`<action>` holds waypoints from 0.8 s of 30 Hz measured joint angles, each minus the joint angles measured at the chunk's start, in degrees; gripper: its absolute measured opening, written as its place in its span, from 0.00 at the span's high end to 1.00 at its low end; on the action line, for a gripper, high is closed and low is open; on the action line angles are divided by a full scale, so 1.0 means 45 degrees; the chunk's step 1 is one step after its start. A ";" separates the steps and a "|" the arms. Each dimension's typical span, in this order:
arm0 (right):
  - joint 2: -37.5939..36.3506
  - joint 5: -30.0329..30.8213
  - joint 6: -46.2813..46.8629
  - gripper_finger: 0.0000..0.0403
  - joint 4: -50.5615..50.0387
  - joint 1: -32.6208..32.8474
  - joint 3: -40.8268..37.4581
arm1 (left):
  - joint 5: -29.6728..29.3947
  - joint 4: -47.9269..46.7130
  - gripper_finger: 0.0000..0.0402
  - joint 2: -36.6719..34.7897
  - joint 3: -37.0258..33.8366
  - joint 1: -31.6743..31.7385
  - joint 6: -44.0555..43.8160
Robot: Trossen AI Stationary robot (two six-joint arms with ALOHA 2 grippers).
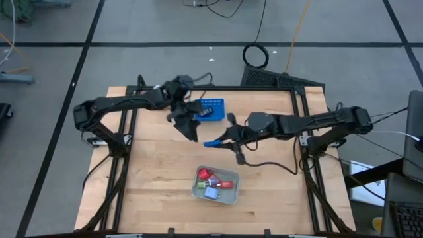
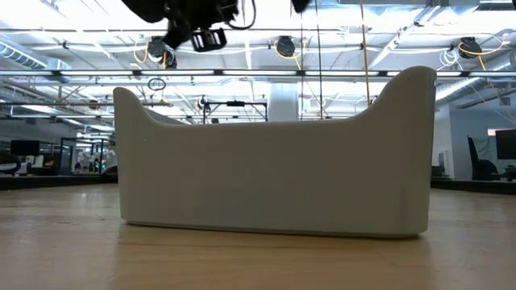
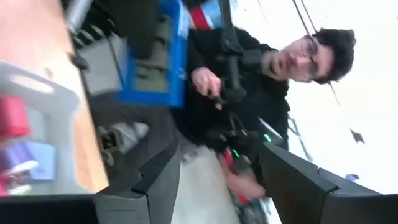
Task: Pick & Place Office items
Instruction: Put the blue digital clock into the blue bin
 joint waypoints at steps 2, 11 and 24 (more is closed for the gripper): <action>-0.0186 0.0330 -0.0022 0.88 0.0097 -0.0063 0.0064 | -0.0505 -0.1468 0.47 -0.0626 0.0000 0.0470 0.1176; -0.0749 0.0471 0.0178 0.88 0.0023 -0.0270 0.0058 | -0.3172 -0.5319 0.54 -0.2146 -0.0017 0.1396 0.4389; -0.0748 0.1091 0.0288 0.88 -0.0646 -0.0942 0.0044 | -0.7457 -0.9191 0.57 -0.2723 -0.0015 0.1294 0.6674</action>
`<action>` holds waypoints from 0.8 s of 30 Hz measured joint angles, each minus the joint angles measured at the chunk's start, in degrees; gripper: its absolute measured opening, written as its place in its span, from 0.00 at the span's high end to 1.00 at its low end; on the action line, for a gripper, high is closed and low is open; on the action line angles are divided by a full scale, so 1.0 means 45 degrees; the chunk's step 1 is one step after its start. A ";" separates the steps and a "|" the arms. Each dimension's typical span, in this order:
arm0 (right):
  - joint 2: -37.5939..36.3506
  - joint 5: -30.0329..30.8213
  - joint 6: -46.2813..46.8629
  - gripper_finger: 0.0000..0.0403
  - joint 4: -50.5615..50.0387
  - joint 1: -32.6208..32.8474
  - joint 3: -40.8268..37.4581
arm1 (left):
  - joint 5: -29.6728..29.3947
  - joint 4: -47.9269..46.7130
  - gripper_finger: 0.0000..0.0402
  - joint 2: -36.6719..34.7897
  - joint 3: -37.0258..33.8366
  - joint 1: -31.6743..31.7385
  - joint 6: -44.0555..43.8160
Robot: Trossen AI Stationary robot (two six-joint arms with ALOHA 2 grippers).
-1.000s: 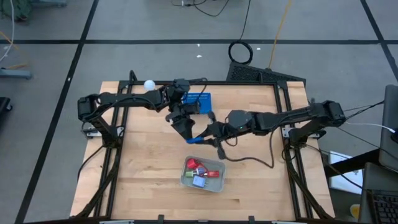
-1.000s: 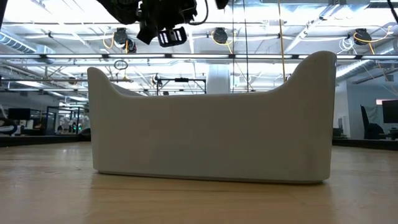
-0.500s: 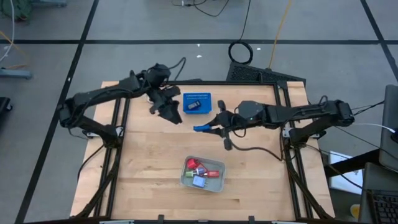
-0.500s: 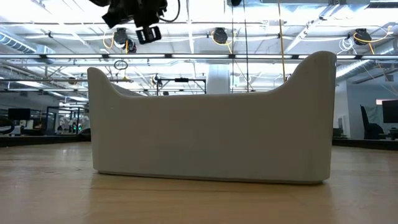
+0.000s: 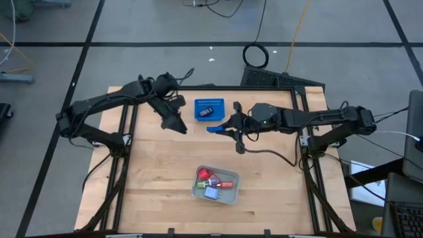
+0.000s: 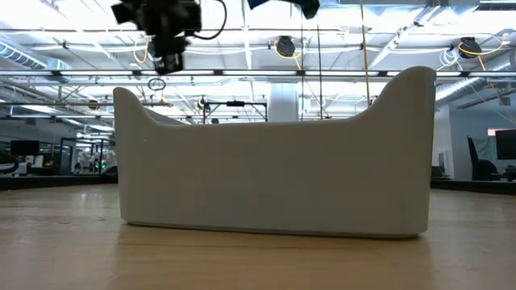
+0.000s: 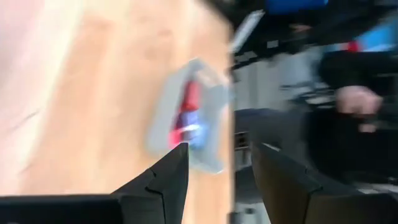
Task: Pick & Place Office items
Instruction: Put the blue digital clock into the blue bin
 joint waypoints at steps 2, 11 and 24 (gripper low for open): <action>0.0000 0.0003 0.0005 0.88 -0.0199 -0.0201 0.0024 | -0.1072 -0.0967 0.57 -0.0215 0.0005 -0.0058 0.0337; 0.0000 0.0002 0.0044 0.88 -0.1206 -0.1364 0.0496 | -0.5053 -0.1564 0.57 -0.1852 0.0005 -0.0614 0.0134; 0.0880 -0.0125 0.0280 0.88 -0.2758 -0.2918 0.1360 | -0.9959 -0.1534 0.57 -0.3362 0.0015 -0.2615 -0.1539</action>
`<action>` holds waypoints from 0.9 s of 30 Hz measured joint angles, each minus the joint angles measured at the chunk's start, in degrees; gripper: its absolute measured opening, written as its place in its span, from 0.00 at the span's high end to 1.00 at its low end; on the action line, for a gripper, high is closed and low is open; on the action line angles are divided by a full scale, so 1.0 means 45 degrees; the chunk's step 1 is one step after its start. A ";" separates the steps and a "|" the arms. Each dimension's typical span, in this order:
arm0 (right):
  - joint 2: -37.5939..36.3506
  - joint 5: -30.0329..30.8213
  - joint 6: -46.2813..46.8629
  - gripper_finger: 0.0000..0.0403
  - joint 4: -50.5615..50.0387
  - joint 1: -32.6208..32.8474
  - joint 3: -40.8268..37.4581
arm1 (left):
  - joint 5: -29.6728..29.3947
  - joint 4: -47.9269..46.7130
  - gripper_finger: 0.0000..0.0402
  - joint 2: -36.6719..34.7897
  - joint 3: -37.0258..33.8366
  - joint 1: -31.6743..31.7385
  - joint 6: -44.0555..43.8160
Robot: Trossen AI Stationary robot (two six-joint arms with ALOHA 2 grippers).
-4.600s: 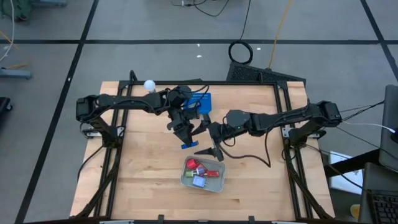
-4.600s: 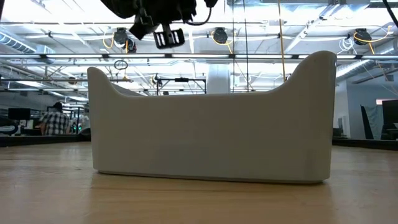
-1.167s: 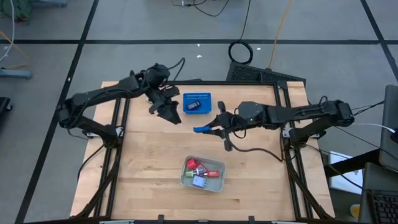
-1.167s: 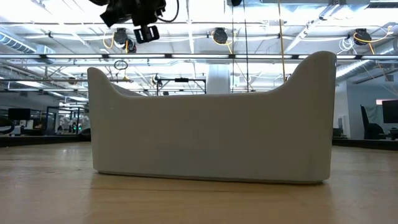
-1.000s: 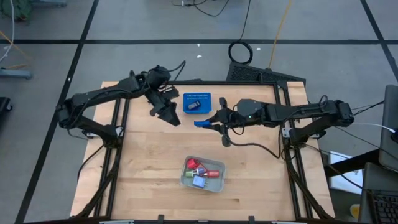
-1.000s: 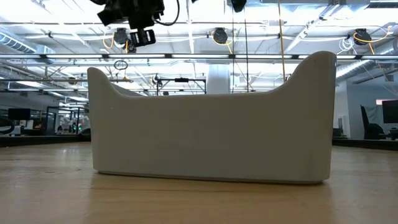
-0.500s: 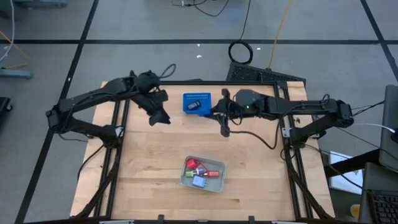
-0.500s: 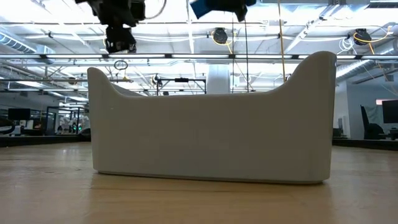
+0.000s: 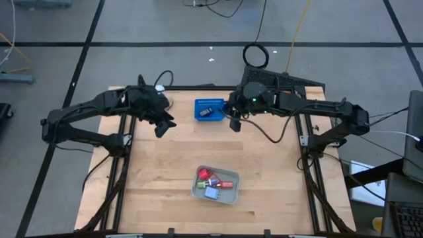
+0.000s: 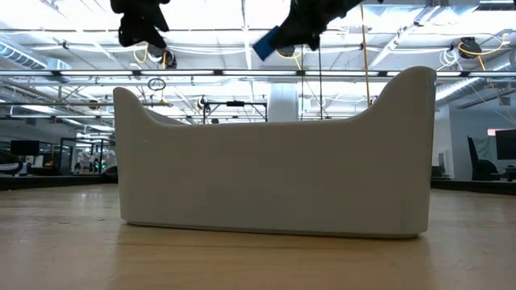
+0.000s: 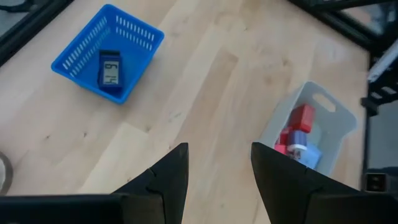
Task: Pick & Place Office items
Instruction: Put the blue digital clock into the blue bin
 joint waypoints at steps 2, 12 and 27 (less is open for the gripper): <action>0.0344 -0.0287 -0.0016 0.88 -0.0496 -0.0094 0.0173 | -0.0428 -0.0026 0.57 0.0064 -0.0003 -0.0379 -0.0179; 0.1765 -0.0274 -0.0116 0.88 -0.0909 -0.0636 0.0651 | -0.2585 0.0168 0.57 0.0035 -0.0005 -0.2443 -0.0982; 0.3969 -0.1099 0.0438 0.88 -0.0360 -0.2209 0.0636 | -0.4960 0.1045 0.57 0.0268 -0.0015 -0.4684 -0.1670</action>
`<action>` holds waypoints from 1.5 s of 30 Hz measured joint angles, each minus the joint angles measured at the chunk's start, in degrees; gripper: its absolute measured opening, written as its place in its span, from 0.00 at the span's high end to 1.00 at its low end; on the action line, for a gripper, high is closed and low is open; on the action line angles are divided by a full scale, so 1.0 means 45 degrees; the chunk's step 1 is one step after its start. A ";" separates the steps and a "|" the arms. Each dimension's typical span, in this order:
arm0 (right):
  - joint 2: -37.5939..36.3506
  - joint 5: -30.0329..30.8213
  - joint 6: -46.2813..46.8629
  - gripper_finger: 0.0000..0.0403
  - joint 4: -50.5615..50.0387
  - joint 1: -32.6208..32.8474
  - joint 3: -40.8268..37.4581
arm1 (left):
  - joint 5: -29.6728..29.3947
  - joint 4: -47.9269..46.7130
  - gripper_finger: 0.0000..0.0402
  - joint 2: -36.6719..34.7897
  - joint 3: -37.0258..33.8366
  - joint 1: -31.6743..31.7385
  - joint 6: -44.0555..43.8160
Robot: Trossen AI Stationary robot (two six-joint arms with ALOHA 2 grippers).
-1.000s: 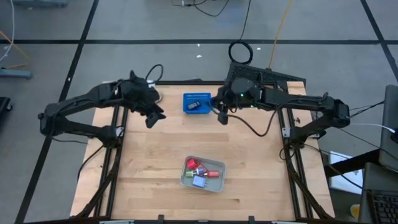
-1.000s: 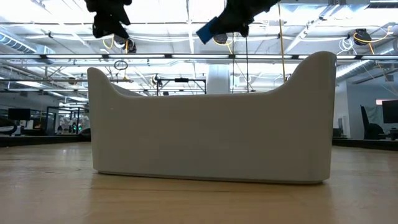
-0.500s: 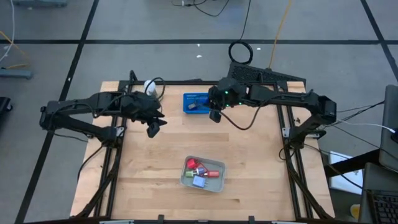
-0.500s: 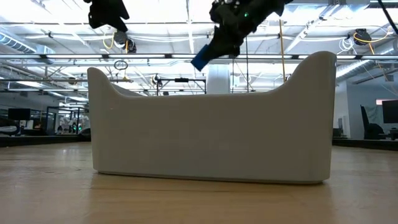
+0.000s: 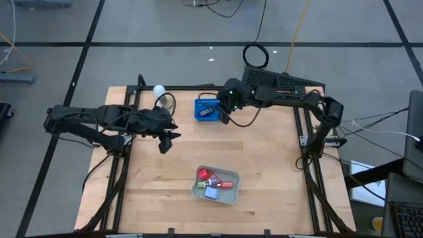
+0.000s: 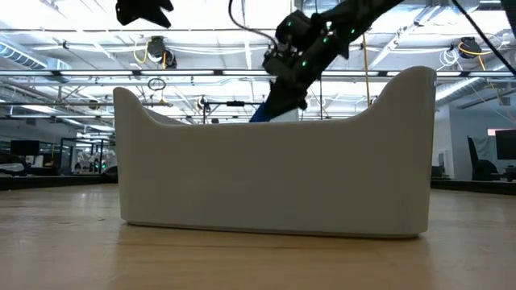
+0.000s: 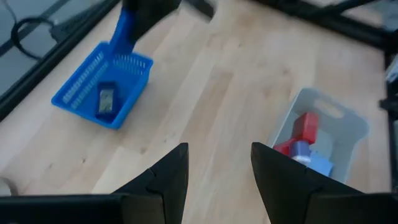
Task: Pick & Place Office items
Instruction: Put the blue digital clock into the blue bin
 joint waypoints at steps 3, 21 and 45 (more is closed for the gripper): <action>0.0397 -0.0154 0.0103 0.88 0.0383 -0.0162 0.0000 | -0.0069 0.0522 0.57 -0.0068 0.0010 -0.0178 0.0039; 0.3064 -0.0110 0.0021 0.87 0.1546 -0.0666 0.1078 | -0.0267 0.1154 0.57 -0.0039 0.0010 -0.0485 0.0053; 0.3803 -0.0112 0.0090 0.86 0.2963 -0.1063 0.1076 | -0.0266 0.1091 0.57 -0.0039 0.0005 -0.0475 0.0067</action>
